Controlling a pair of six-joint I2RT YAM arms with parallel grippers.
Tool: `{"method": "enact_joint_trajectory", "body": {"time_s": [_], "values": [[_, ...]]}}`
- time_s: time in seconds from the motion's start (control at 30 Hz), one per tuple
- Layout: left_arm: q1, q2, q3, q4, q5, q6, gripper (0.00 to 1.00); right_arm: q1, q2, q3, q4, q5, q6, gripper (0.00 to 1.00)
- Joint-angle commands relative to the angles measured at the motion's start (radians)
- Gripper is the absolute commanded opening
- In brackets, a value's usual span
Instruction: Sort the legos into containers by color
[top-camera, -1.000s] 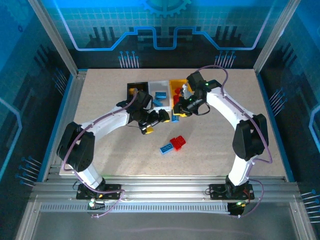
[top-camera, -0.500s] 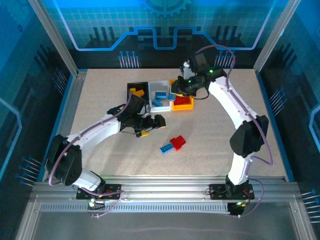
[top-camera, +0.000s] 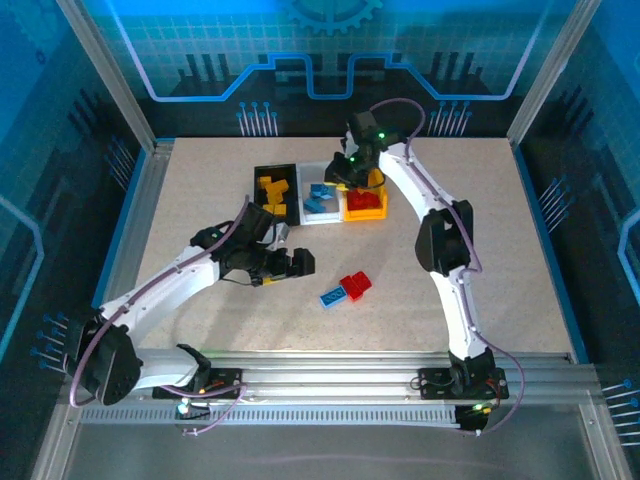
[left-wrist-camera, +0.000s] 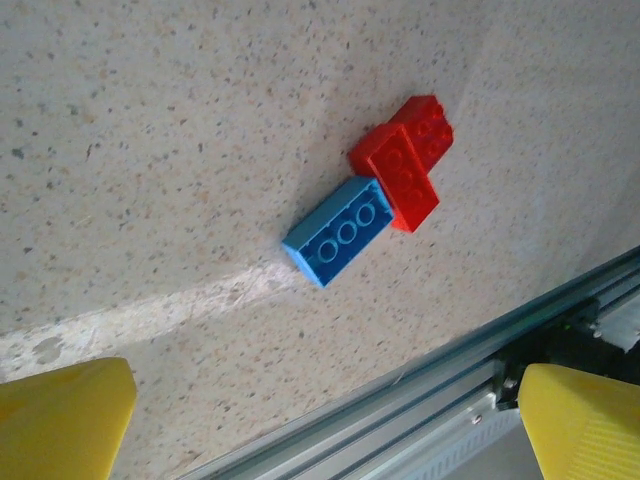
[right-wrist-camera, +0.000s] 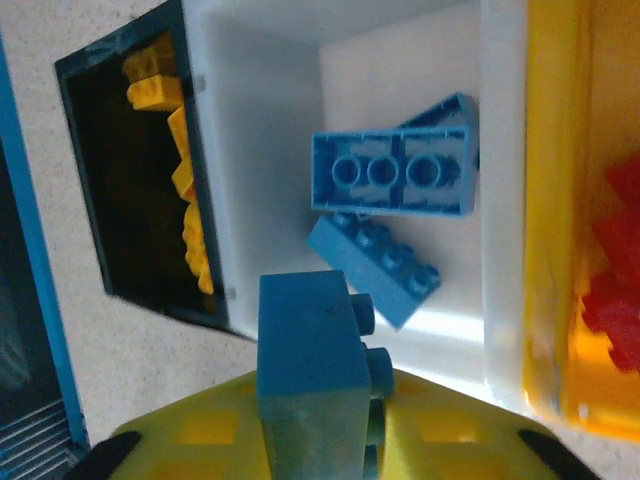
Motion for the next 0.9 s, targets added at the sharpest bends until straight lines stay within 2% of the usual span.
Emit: {"method": "enact_joint_trajectory", "body": {"time_s": [0.0,0.1,0.2,0.33,0.47,0.67,0.87], "values": [[0.000,-0.011,-0.005,-0.066,0.000,0.080,0.99,0.009,0.094,0.145,-0.035,-0.020,0.032,0.36],[-0.010,0.022,0.020,-0.087,-0.002,0.126,0.99,0.004,0.151,0.240,-0.045,-0.021,0.053,0.47],[-0.022,0.072,0.045,-0.085,0.006,0.163,0.99,-0.010,0.143,0.247,-0.037,-0.024,0.065,0.57],[-0.065,0.161,0.107,-0.088,-0.002,0.225,0.98,-0.010,0.039,0.180,-0.094,0.011,-0.001,0.60],[-0.140,0.265,0.177,-0.080,-0.025,0.290,0.95,0.007,-0.212,-0.123,-0.085,0.072,-0.085,0.61],[-0.224,0.401,0.243,-0.066,-0.069,0.392,0.92,0.002,-0.571,-0.656,0.035,0.074,-0.057,0.62],[-0.268,0.535,0.326,-0.082,-0.129,0.529,0.90,0.007,-0.785,-0.923,0.056,0.090,-0.019,0.63]]}}
